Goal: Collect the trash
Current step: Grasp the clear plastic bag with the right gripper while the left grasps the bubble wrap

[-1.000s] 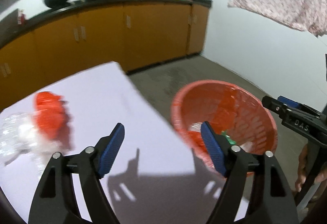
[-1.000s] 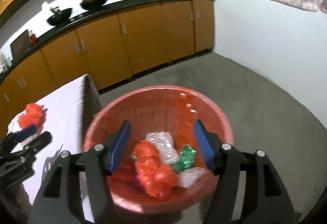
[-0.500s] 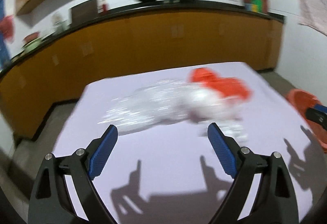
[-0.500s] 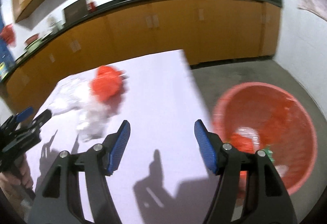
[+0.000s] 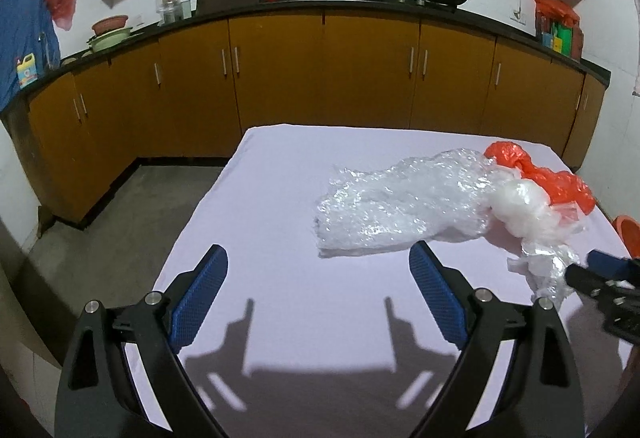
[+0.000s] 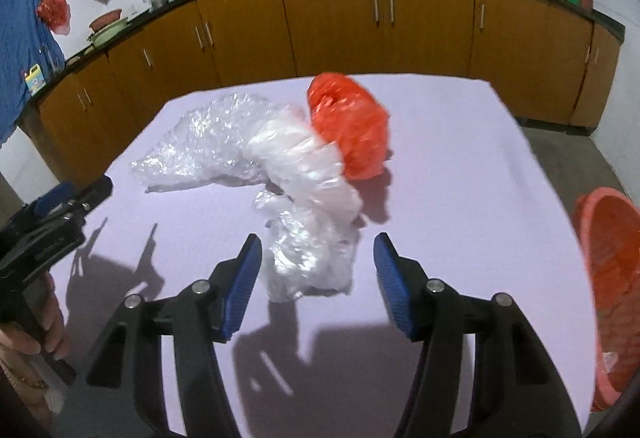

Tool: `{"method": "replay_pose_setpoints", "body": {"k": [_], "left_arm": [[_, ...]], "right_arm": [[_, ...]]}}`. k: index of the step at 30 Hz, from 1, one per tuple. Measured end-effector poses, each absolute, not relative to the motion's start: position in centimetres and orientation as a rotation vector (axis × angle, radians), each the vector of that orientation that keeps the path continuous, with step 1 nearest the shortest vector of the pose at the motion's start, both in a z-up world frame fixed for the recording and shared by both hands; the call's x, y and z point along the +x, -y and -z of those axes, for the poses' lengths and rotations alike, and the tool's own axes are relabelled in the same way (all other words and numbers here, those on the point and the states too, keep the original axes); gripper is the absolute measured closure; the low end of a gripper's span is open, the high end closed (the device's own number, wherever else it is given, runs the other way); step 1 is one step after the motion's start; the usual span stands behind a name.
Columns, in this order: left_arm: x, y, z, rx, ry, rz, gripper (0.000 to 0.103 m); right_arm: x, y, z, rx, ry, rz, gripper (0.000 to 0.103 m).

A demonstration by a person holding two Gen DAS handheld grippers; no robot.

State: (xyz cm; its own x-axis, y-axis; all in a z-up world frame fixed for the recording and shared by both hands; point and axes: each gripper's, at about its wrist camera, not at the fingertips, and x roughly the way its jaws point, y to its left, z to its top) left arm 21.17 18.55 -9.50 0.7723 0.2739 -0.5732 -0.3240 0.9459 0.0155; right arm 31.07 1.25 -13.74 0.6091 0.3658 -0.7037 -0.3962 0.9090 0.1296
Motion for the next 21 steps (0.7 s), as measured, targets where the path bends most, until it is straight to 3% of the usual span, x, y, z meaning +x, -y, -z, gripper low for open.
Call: {"method": "replay_pose_setpoints", "body": {"k": [3, 7, 12, 21], "left_arm": [[21.3, -18.9, 9.6, -0.088, -0.606, -0.317, 0.011], [21.7, -18.9, 9.7, -0.088, -0.603, -0.304, 0.007], [22.2, -18.5, 9.8, -0.089, -0.604, -0.282, 0.007], [24.7, -16.9, 9.7, -0.069, -0.616, -0.234, 0.005]], "right_arm": [[32.1, -2.0, 15.0, -0.06, -0.828, -0.436, 0.048], [32.6, -2.7, 15.8, -0.077, -0.847, -0.437, 0.063], [32.1, -2.4, 15.9, -0.095, -0.838, -0.44, 0.072], [30.5, 1.1, 15.1, -0.06, -0.826, -0.425, 0.074]]}}
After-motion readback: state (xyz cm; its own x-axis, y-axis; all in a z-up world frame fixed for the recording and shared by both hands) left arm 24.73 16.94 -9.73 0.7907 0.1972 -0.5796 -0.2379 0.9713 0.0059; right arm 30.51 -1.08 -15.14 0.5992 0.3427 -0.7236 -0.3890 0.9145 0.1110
